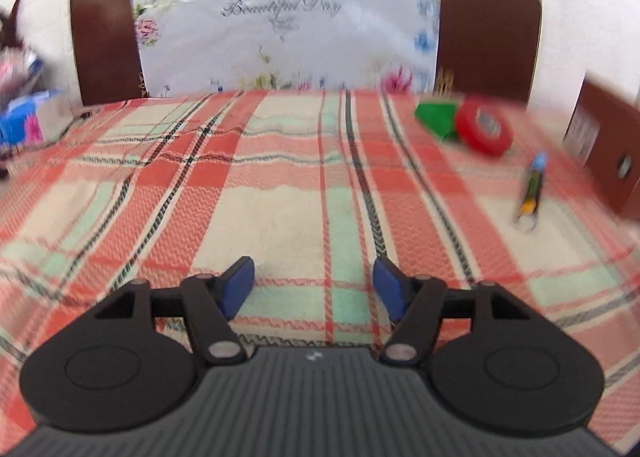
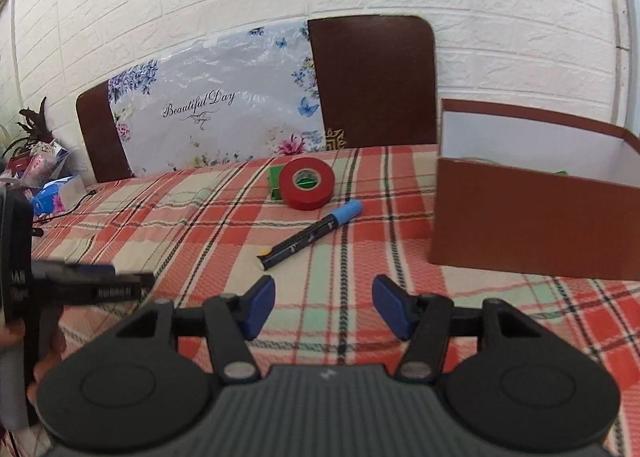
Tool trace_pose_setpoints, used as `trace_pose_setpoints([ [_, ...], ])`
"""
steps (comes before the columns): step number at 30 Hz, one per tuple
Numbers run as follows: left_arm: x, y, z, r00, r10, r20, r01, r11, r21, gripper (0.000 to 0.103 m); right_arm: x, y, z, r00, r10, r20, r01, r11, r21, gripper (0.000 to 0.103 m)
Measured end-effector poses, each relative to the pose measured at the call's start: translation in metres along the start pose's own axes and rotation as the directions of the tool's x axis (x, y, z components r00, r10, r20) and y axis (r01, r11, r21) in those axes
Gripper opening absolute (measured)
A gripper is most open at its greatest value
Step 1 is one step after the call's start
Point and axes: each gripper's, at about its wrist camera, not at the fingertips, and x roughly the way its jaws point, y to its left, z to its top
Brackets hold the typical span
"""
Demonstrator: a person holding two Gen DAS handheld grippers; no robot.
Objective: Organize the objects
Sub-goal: 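Move the right gripper back to the blue-capped marker, then grasp the blue-capped marker with the right gripper, then carry the marker into the brown box and release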
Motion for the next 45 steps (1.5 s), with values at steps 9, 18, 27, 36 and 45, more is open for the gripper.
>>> trace_pose_setpoints([
  [9, 0.007, -0.002, 0.003, 0.999, -0.044, 0.010, 0.044, 0.999, 0.004, 0.076, 0.119, 0.010, 0.018, 0.991, -0.073, -0.116, 0.081, 0.995, 0.062, 0.072],
  [18, 0.007, -0.006, 0.000, 0.999, -0.045, 0.009, 0.045, 0.999, 0.012, 0.079, 0.070, 0.035, -0.018, 0.992, -0.004, -0.124, -0.010, 0.994, -0.113, 0.018],
  [27, 0.007, -0.016, 0.008, 0.998, -0.015, -0.062, 0.019, 0.997, 0.069, 0.087, 0.011, 0.037, -0.051, 0.992, 0.041, -0.122, -0.061, 0.985, -0.164, 0.025],
  [36, -0.027, -0.052, 0.039, 0.960, -0.232, -0.160, 0.223, 0.972, -0.071, 0.082, -0.004, 0.020, -0.058, 0.994, 0.019, -0.112, -0.036, 0.988, -0.153, 0.047],
  [45, 0.024, -0.112, 0.031, 0.897, -0.215, -0.387, 0.214, 0.976, -0.045, 0.083, 0.011, 0.027, -0.056, 0.994, 0.014, -0.110, -0.042, 0.966, -0.255, 0.029],
])
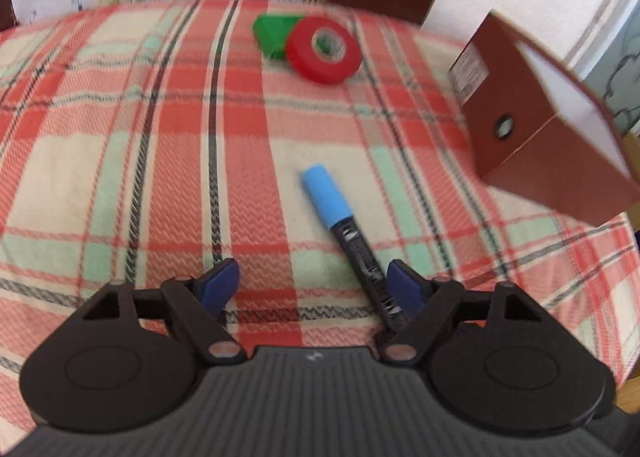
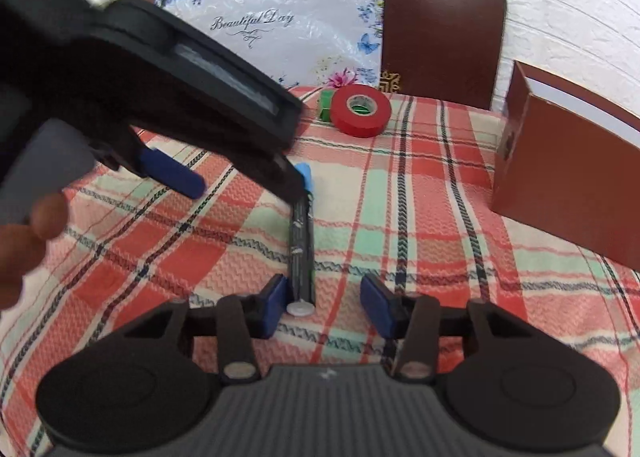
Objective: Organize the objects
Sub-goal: 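Carry the marker into the brown box and release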
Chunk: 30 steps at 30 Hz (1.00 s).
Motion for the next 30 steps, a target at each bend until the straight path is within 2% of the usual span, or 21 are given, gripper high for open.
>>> trace_pose_setpoints([
  [1, 0.000, -0.005, -0.001, 1.000, 0.014, 0.025, -0.014, 1.000, 0.018, 0.081, 0.001, 0.000, 0.001, 1.000, 0.024, -0.004, -0.024, 1.000, -0.002, 0.018],
  [2, 0.002, -0.009, -0.002, 0.999, 0.019, 0.034, -0.020, 0.999, 0.043, 0.074, 0.002, -0.001, 0.002, 0.999, 0.033, -0.005, -0.033, 0.999, 0.010, 0.018],
  [4, 0.001, -0.019, 0.000, 0.999, -0.023, 0.034, 0.020, 0.996, 0.090, 0.029, 0.001, -0.008, 0.003, 0.995, 0.099, -0.007, -0.098, 0.993, 0.064, 0.018],
  [5, 0.000, -0.021, 0.002, 0.999, -0.026, 0.031, 0.023, 0.996, 0.088, 0.029, 0.000, -0.013, 0.004, 0.990, 0.138, -0.003, -0.137, 0.985, 0.106, 0.018],
  [6, -0.003, -0.024, 0.005, 0.999, -0.033, 0.035, 0.030, 0.996, 0.089, 0.029, -0.003, -0.015, 0.004, 0.991, 0.134, 0.007, -0.134, 0.983, 0.129, 0.018],
  [8, -0.018, -0.036, 0.014, 0.995, -0.058, 0.085, 0.047, 0.991, 0.121, 0.028, -0.012, -0.017, 0.007, 0.993, 0.102, 0.054, -0.108, 0.987, 0.123, 0.018],
  [10, -0.038, -0.060, 0.030, 0.984, -0.089, 0.155, 0.061, 0.982, 0.181, 0.028, -0.028, -0.024, 0.013, 0.988, 0.050, 0.144, -0.067, 0.991, 0.113, 0.018],
  [12, -0.053, -0.087, 0.051, 0.968, -0.138, 0.208, 0.087, 0.968, 0.235, 0.027, -0.043, -0.039, 0.024, 0.972, -0.015, 0.234, -0.017, 0.991, 0.132, 0.019],
  [15, -0.062, -0.131, 0.085, 0.946, -0.216, 0.240, 0.137, 0.942, 0.306, 0.026, -0.058, -0.076, 0.042, 0.939, -0.109, 0.327, 0.048, 0.980, 0.191, 0.019],
  [20, -0.046, -0.200, 0.122, 0.926, -0.304, 0.225, 0.204, 0.902, 0.381, 0.023, -0.064, -0.149, 0.063, 0.904, -0.221, 0.366, 0.115, 0.950, 0.291, 0.018],
  [24, -0.013, -0.250, 0.134, 0.925, -0.340, 0.169, 0.246, 0.876, 0.415, 0.022, -0.055, -0.201, 0.067, 0.887, -0.311, 0.342, 0.202, 0.926, 0.319, 0.018],
  [25, -0.002, -0.260, 0.135, 0.929, -0.340, 0.150, 0.252, 0.873, 0.419, 0.023, -0.050, -0.211, 0.066, 0.882, -0.336, 0.330, 0.233, 0.921, 0.313, 0.019],
  [26, 0.008, -0.269, 0.135, 0.935, -0.329, 0.133, 0.247, 0.873, 0.421, 0.029, -0.044, -0.220, 0.065, 0.878, -0.366, 0.310, 0.272, 0.912, 0.307, 0.020],
  [27, 0.020, -0.276, 0.134, 0.945, -0.301, 0.126, 0.224, 0.879, 0.420, 0.035, -0.038, -0.231, 0.061, 0.868, -0.408, 0.283, 0.317, 0.894, 0.316, 0.032],
  [28, 0.028, -0.280, 0.131, 0.955, -0.268, 0.129, 0.192, 0.887, 0.421, 0.043, -0.035, -0.240, 0.055, 0.856, -0.441, 0.270, 0.341, 0.874, 0.347, 0.053],
  [29, 0.035, -0.280, 0.128, 0.961, -0.245, 0.131, 0.170, 0.890, 0.424, 0.043, -0.036, -0.249, 0.047, 0.849, -0.458, 0.263, 0.342, 0.856, 0.387, 0.055],
  [30, 0.040, -0.279, 0.124, 0.963, -0.238, 0.126, 0.164, 0.889, 0.427, 0.043, -0.037, -0.257, 0.040, 0.851, -0.458, 0.256, 0.327, 0.845, 0.423, 0.054],
])
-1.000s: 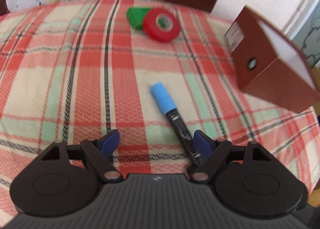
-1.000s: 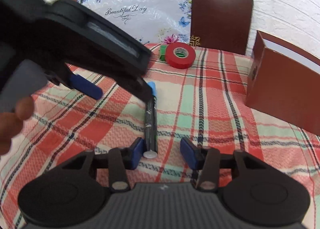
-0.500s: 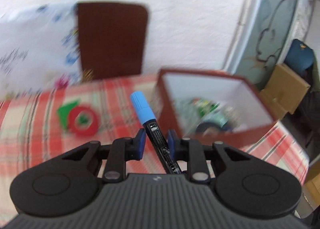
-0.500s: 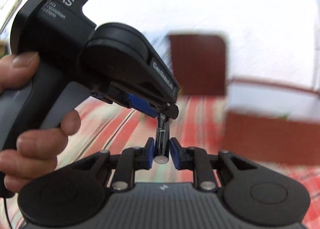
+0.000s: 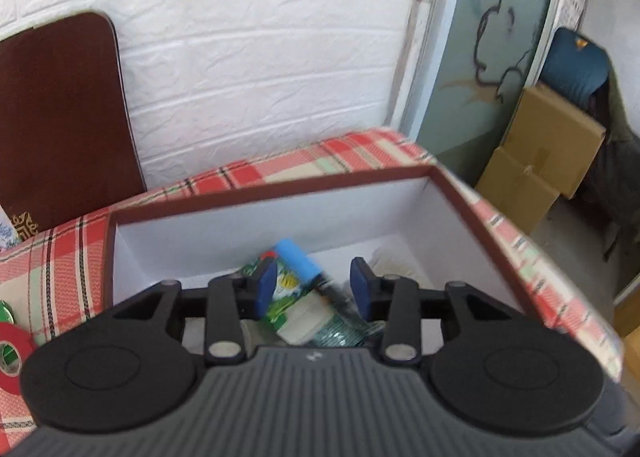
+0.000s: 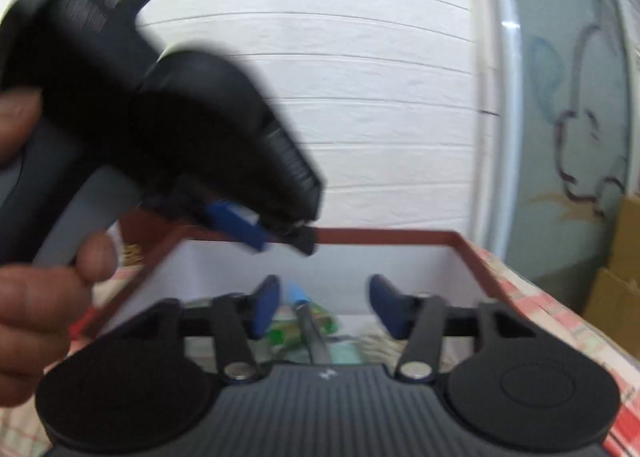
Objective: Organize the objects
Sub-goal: 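Carry the marker into the brown box and release, then move the right gripper back to the red tape roll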
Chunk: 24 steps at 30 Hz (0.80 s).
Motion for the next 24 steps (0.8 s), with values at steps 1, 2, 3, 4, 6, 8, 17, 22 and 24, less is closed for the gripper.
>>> trace_pose_setpoints([
  [1, 0.001, 0.003, -0.005, 1.000, 0.001, -0.006, -0.001, 1.000, -0.001, 0.043, -0.001, -0.009, -0.003, 1.000, -0.002, -0.003, 0.002, 0.999, 0.042, 0.053],
  [2, 0.000, 0.005, -0.008, 1.000, 0.006, -0.006, -0.006, 1.000, -0.007, 0.043, -0.005, -0.017, -0.008, 1.000, -0.006, -0.001, 0.006, 0.996, 0.085, 0.053],
  [3, -0.003, 0.009, -0.011, 1.000, 0.013, 0.000, -0.013, 1.000, -0.017, 0.043, -0.008, -0.023, -0.012, 1.000, -0.007, 0.003, 0.007, 0.993, 0.119, 0.053],
  [4, -0.008, 0.012, -0.013, 1.000, 0.019, 0.008, -0.019, 0.999, -0.027, 0.043, -0.012, -0.026, -0.014, 1.000, -0.006, 0.020, 0.003, 0.990, 0.140, 0.051],
  [6, -0.019, 0.018, -0.017, 0.999, 0.038, 0.021, -0.037, 0.998, -0.044, 0.043, -0.020, -0.025, -0.017, 0.999, -0.023, 0.039, 0.017, 0.988, 0.154, 0.053],
  [8, -0.032, 0.021, -0.020, 0.997, 0.064, 0.034, -0.062, 0.997, -0.045, 0.043, -0.024, -0.027, -0.016, 0.999, -0.011, 0.043, 0.004, 0.986, 0.167, 0.053],
  [17, -0.085, 0.033, -0.053, 0.977, 0.201, 0.067, -0.202, 0.979, 0.006, 0.046, -0.075, -0.003, -0.016, 0.998, 0.047, 0.033, -0.052, 0.979, 0.197, 0.053],
  [22, -0.110, 0.060, -0.077, 0.959, 0.274, 0.073, -0.274, 0.962, -0.014, 0.047, -0.092, 0.033, -0.013, 0.995, 0.099, 0.017, -0.101, 0.984, 0.147, 0.053],
  [24, -0.119, 0.077, -0.086, 0.949, 0.307, 0.068, -0.305, 0.952, -0.033, 0.048, -0.098, 0.050, -0.014, 0.992, 0.127, 0.004, -0.126, 0.985, 0.121, 0.053],
])
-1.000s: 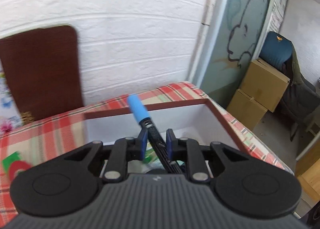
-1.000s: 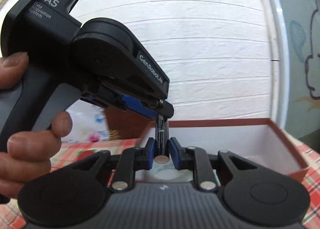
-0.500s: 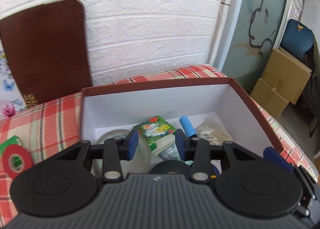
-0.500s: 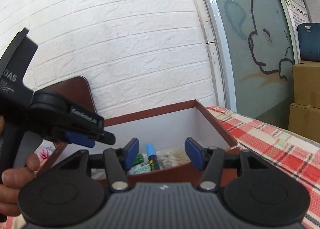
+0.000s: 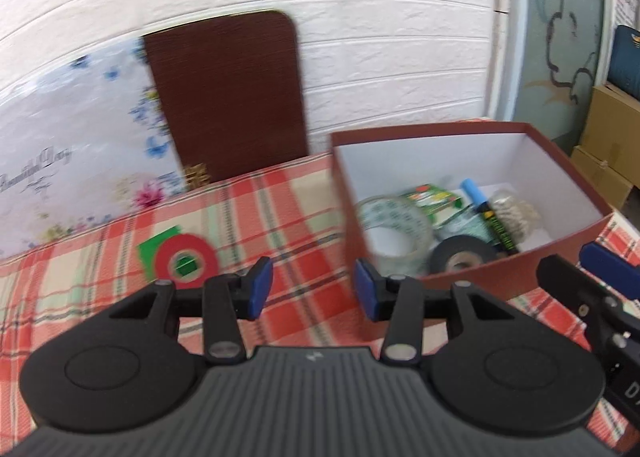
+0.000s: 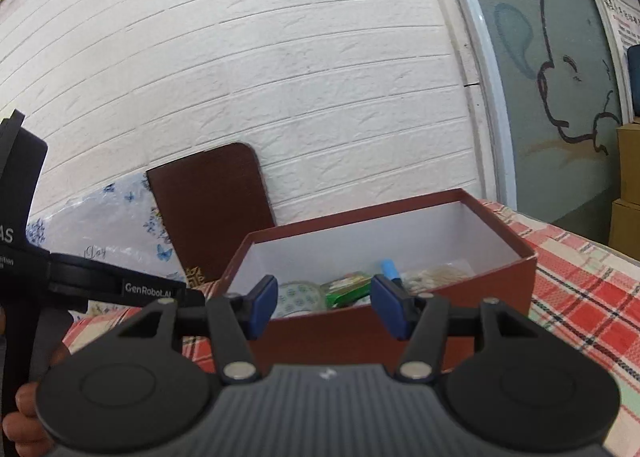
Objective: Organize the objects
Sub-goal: 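Move the right gripper back to the red tape roll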
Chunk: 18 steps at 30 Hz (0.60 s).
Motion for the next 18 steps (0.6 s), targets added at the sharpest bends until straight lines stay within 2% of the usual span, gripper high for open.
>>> trace_pose_setpoints([
  [6, -0.007, 0.059, -0.025, 0.996, 0.088, -0.017, -0.089, 0.994, -0.062, 0.051, -0.002, 0.059, -0.010, 0.995, 0.079, -0.060, -0.084, 0.992, -0.089, 0.053],
  [11, -0.001, 0.110, -0.055, 0.988, 0.146, -0.044, -0.151, 0.981, -0.119, 0.054, 0.006, 0.097, -0.025, 0.980, 0.132, -0.148, -0.152, 0.980, -0.132, 0.054],
  [14, 0.010, 0.148, -0.084, 0.978, 0.189, -0.083, -0.201, 0.965, -0.166, 0.055, 0.015, 0.114, -0.040, 0.966, 0.144, -0.216, -0.181, 0.970, -0.163, 0.054],
  [18, 0.027, 0.196, -0.126, 0.959, 0.253, -0.129, -0.278, 0.929, -0.245, 0.055, 0.033, 0.134, -0.058, 0.945, 0.153, -0.291, -0.220, 0.951, -0.216, 0.054],
])
